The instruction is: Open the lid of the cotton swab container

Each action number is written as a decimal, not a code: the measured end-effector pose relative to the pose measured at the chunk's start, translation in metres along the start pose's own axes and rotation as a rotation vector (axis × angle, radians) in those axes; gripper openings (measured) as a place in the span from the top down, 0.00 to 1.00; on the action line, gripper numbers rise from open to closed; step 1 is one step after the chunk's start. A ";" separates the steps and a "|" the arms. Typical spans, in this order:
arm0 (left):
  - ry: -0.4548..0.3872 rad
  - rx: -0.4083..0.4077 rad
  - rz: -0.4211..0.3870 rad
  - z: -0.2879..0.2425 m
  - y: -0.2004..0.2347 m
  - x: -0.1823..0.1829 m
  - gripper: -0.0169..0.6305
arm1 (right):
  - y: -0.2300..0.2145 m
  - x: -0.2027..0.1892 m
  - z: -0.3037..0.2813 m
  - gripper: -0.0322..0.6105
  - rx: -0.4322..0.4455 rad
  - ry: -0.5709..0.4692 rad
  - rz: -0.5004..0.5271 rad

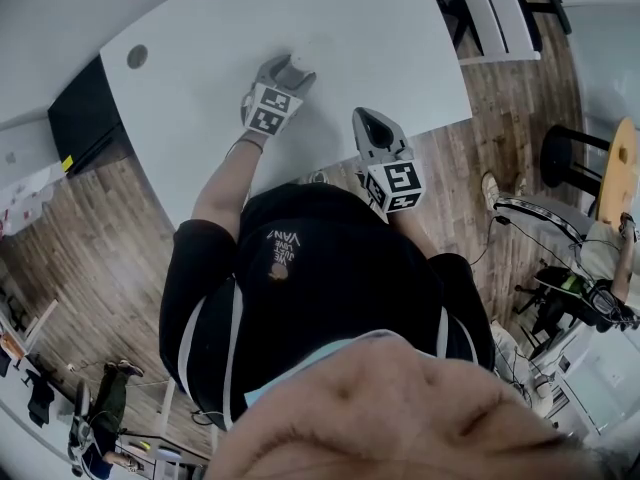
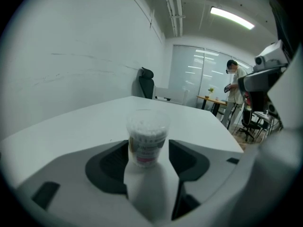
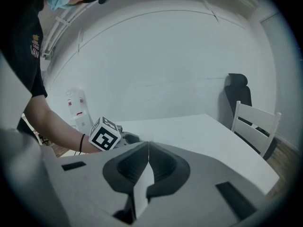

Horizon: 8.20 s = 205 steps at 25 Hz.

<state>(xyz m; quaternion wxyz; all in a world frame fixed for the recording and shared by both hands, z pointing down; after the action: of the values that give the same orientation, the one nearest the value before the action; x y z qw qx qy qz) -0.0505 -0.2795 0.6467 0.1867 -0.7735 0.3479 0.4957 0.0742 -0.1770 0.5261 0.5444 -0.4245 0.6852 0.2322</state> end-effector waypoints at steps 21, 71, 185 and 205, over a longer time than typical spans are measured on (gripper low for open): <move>0.041 0.036 0.033 -0.003 0.005 -0.004 0.60 | 0.003 0.001 -0.002 0.93 0.005 -0.004 0.003; -0.111 0.124 -0.047 0.129 -0.086 0.089 0.60 | 0.032 0.056 0.047 0.93 0.162 -0.214 0.113; -0.176 0.116 -0.111 0.189 -0.143 0.102 0.61 | 0.037 0.110 0.045 0.56 0.273 -0.313 0.104; -0.210 0.168 -0.075 0.203 -0.111 0.120 0.61 | 0.046 0.101 0.045 0.58 0.262 -0.300 0.109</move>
<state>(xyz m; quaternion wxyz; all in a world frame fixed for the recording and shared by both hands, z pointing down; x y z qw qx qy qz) -0.0675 -0.1172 0.4438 0.3045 -0.7114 0.3377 0.5359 0.0555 -0.1507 0.4107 0.6777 -0.2730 0.6427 0.2307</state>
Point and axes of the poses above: the fingertips, and each gripper's own axes: z backward along the fingers, y to its left, x out of its top, the point moved 3 cm from there along z, backward along the fingers, and after that the axes turned 8 degrees about -y, right-handed, at the moved point
